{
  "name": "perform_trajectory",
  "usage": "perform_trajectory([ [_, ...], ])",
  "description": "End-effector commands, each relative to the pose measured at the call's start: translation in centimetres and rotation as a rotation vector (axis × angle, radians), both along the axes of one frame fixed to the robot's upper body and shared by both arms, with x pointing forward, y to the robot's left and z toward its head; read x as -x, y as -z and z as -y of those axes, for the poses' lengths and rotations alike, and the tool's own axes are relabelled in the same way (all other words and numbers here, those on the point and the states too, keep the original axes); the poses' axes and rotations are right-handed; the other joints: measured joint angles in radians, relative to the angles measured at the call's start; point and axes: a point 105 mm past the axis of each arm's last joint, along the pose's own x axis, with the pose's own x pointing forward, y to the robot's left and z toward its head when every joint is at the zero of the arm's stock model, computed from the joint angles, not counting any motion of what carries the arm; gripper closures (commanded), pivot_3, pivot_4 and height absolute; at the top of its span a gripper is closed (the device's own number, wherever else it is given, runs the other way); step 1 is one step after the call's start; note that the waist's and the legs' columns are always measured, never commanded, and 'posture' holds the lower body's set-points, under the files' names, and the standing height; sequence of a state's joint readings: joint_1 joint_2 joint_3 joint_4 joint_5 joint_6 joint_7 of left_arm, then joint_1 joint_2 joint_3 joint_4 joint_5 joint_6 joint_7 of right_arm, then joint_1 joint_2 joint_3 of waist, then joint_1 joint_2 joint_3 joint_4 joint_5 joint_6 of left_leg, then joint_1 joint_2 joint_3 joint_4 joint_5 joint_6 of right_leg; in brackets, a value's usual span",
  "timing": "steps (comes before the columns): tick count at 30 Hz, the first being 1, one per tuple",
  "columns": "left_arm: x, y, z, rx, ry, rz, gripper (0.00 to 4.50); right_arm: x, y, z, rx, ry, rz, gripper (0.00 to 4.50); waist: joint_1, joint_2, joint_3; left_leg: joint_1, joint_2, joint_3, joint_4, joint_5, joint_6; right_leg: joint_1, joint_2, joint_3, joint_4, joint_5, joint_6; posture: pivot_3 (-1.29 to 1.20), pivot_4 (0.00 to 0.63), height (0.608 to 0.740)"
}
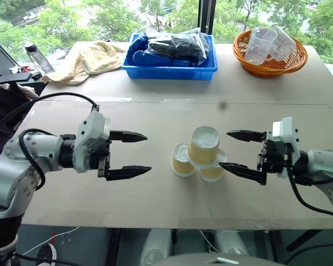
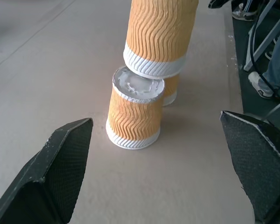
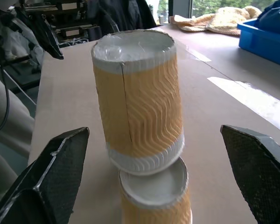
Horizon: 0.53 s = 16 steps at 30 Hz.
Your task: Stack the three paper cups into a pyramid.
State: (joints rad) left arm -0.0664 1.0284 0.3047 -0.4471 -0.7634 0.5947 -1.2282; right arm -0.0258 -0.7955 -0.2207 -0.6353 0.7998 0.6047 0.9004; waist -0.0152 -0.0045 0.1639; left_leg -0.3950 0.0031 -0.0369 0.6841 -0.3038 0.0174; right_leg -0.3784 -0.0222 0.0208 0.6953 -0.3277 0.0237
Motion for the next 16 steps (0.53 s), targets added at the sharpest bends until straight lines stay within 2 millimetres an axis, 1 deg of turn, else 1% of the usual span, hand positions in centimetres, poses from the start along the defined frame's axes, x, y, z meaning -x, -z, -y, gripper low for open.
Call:
perform_trajectory([
  [1,0.4,0.1,-1.0,0.017,-0.062,0.028,0.0,0.9,-0.7,2.0,0.003,0.054,0.047,0.04,0.0,0.0,0.0,0.001,0.0,0.0,0.0,0.0,0.0,0.001,0.0,0.0,0.0,0.0,0.0,0.0,0.15,0.74],
  [3,0.2,1.8,-1.4,0.02,-0.14,0.02,0.0,0.6,0.7,3.7,-0.009,0.136,0.011,0.04,0.001,0.0,0.0,0.002,0.0,0.0,0.0,0.0,0.001,0.001,0.0,0.0,0.001,0.0,0.0,0.0,0.15,0.74],
  [6,-0.4,5.1,-0.9,0.058,-0.28,0.005,0.0,-0.1,4.6,6.1,0.028,0.244,-0.03,0.04,0.004,-0.002,-0.002,0.005,0.0,0.001,0.0,-0.001,0.002,0.005,0.0,0.001,-0.001,0.0,0.0,0.0,0.15,0.74],
  [8,-0.6,7.6,-0.6,0.047,-0.369,0.014,0.0,-0.9,6.8,7.3,0.006,0.319,-0.029,0.04,0.004,-0.004,-0.002,0.005,0.0,0.002,0.001,-0.001,0.002,0.005,0.0,0.002,0.0,0.0,0.0,0.0,0.15,0.74],
  [10,-0.8,9.8,-0.9,0.021,-0.459,-0.005,0.0,-1.3,8.6,7.9,0.026,0.344,-0.011,0.04,0.003,-0.004,-0.003,0.006,0.0,0.002,0.001,-0.001,0.001,0.005,0.0,0.002,0.0,0.0,0.0,0.0,0.15,0.74],
  [12,-0.5,11.1,-1.0,0.024,-0.482,0.004,0.0,-1.9,9.9,8.4,0.01,0.378,-0.008,0.04,0.0,-0.003,-0.002,0.012,0.0,0.002,-0.002,-0.001,0.002,0.01,0.0,0.003,0.0,0.0,0.0,0.0,0.15,0.74],
  [14,-0.4,12.1,-1.3,0.018,-0.508,0.022,0.0,-2.3,10.8,8.6,0.011,0.387,0.002,0.04,0.0,-0.002,-0.003,0.014,0.0,0.003,-0.002,-0.001,0.001,0.01,0.0,0.004,0.001,0.0,0.0,0.0,0.15,0.74],
  [16,-0.1,12.3,-1.6,0.013,-0.509,0.048,0.0,-2.6,11.1,8.7,-0.003,0.397,0.008,0.04,0.001,-0.002,-0.003,0.014,0.0,0.003,-0.002,-0.001,0.001,0.01,0.0,0.004,0.001,0.0,0.0,0.0,0.15,0.74],
])
